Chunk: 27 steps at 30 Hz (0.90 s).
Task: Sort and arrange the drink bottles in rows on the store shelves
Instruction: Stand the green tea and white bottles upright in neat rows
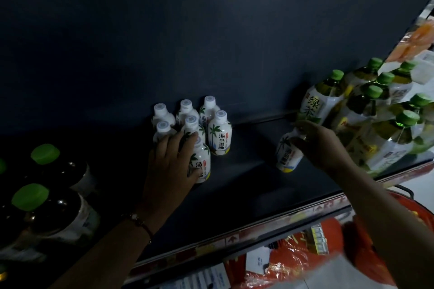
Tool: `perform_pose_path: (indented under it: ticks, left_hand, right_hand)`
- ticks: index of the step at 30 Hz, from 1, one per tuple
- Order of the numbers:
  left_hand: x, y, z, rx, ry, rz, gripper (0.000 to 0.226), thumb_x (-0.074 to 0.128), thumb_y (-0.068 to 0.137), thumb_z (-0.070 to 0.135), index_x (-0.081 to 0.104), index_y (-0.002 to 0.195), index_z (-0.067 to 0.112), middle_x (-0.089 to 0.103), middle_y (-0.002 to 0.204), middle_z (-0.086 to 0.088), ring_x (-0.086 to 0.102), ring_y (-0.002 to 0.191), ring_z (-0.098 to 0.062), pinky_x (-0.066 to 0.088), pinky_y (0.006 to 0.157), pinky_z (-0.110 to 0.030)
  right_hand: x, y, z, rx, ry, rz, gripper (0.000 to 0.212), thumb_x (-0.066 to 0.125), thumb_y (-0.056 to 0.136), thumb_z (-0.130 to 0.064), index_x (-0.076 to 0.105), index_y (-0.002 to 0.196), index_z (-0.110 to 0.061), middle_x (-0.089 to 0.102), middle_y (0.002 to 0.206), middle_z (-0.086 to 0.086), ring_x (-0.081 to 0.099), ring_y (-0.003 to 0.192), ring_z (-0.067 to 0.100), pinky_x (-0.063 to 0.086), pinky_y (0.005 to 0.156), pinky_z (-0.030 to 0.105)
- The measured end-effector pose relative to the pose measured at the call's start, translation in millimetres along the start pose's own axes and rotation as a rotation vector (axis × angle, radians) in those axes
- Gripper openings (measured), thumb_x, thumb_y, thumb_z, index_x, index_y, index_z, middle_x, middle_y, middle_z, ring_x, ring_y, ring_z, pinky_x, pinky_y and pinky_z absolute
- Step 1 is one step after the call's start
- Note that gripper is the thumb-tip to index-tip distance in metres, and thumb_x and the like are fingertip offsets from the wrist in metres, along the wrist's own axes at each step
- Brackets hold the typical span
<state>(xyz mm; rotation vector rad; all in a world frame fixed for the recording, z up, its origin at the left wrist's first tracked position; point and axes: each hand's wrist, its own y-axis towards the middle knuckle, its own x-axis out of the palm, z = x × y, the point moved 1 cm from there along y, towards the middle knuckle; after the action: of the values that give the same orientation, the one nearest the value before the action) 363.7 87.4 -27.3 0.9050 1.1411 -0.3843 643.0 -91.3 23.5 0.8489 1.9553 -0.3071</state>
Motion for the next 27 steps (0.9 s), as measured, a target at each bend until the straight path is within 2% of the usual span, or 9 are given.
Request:
perform_pose_path:
  ticks: [4, 9, 15, 20, 23, 25, 27]
  left_hand:
    - [0.0, 0.2, 0.4, 0.001, -0.012, 0.015, 0.092, 0.086, 0.061, 0.041, 0.047, 0.142, 0.022, 0.049, 0.139, -0.007, 0.044, 0.128, -0.033, 0.044, 0.096, -0.05]
    - [-1.4, -0.5, 0.3, -0.011, 0.011, 0.002, 0.091, 0.083, 0.063, 0.045, 0.045, 0.144, 0.023, 0.048, 0.14, -0.006, 0.043, 0.129, -0.031, 0.043, 0.098, -0.048]
    - [-0.7, -1.3, 1.1, -0.001, 0.003, 0.038, 0.088, 0.082, 0.066, 0.039, 0.044, 0.144, 0.024, 0.046, 0.141, -0.007, 0.042, 0.13, -0.031, 0.041, 0.104, -0.048]
    - [-1.4, -4.8, 2.3, -0.009, -0.02, 0.007, 0.085, 0.078, 0.076, 0.035, 0.037, 0.149, 0.024, 0.033, 0.152, -0.014, 0.026, 0.144, -0.035, 0.036, 0.111, -0.052]
    - [-4.6, -11.1, 2.2, -0.035, -0.109, 0.029, 0.086, 0.076, 0.079, 0.034, 0.031, 0.153, 0.026, 0.018, 0.16, -0.015, 0.015, 0.149, -0.035, 0.034, 0.114, -0.051]
    - [-3.4, -20.5, 0.7, -0.106, -0.221, 0.082, 0.089, 0.075, 0.081, 0.038, 0.026, 0.155, 0.028, 0.011, 0.162, -0.011, 0.017, 0.15, -0.031, 0.035, 0.114, -0.044]
    - [0.8, -32.9, -0.9, -0.241, -0.461, 0.119, 0.093, 0.074, 0.082, 0.043, 0.017, 0.155, 0.037, 0.01, 0.163, -0.005, 0.024, 0.148, -0.027, 0.039, 0.111, -0.04]
  right_hand:
    - [10.5, 0.0, -14.4, -0.074, 0.025, -0.01, 0.03, 0.068, 0.087, -0.015, 0.064, 0.116, -0.009, 0.069, 0.107, 0.01, 0.065, 0.097, 0.028, 0.054, 0.084, 0.045]
    - [28.7, -0.4, -28.0, -0.164, 0.082, -0.071, 0.043, 0.072, 0.085, -0.02, 0.063, 0.127, -0.02, 0.068, 0.12, 0.005, 0.065, 0.107, 0.023, 0.053, 0.09, 0.043]
    - [52.0, -1.6, -55.9, -0.307, 0.185, -0.175, 0.037, 0.068, 0.082, -0.028, 0.066, 0.119, -0.024, 0.067, 0.117, -0.001, 0.064, 0.108, 0.019, 0.052, 0.091, 0.046]
    - [66.4, -1.1, -79.6, -0.382, 0.24, -0.262, 0.04, 0.066, 0.089, -0.019, 0.061, 0.126, -0.031, 0.06, 0.112, -0.015, 0.06, 0.105, 0.005, 0.052, 0.091, 0.031]
    - [72.0, -1.6, -90.6, -0.385, 0.283, -0.281, 0.039, 0.065, 0.09, -0.014, 0.061, 0.127, -0.028, 0.057, 0.107, -0.018, 0.058, 0.102, 0.005, 0.049, 0.088, 0.023]
    - [75.8, -1.8, -92.1, -0.374, 0.341, -0.297, 0.04, 0.065, 0.09, -0.013, 0.061, 0.124, -0.033, 0.058, 0.113, -0.013, 0.059, 0.105, 0.006, 0.052, 0.091, 0.03]
    - [80.6, -2.5, -88.3, -0.337, 0.428, -0.294, 0.041, 0.067, 0.088, -0.012, 0.06, 0.12, -0.036, 0.059, 0.117, -0.012, 0.059, 0.11, 0.006, 0.052, 0.095, 0.036]
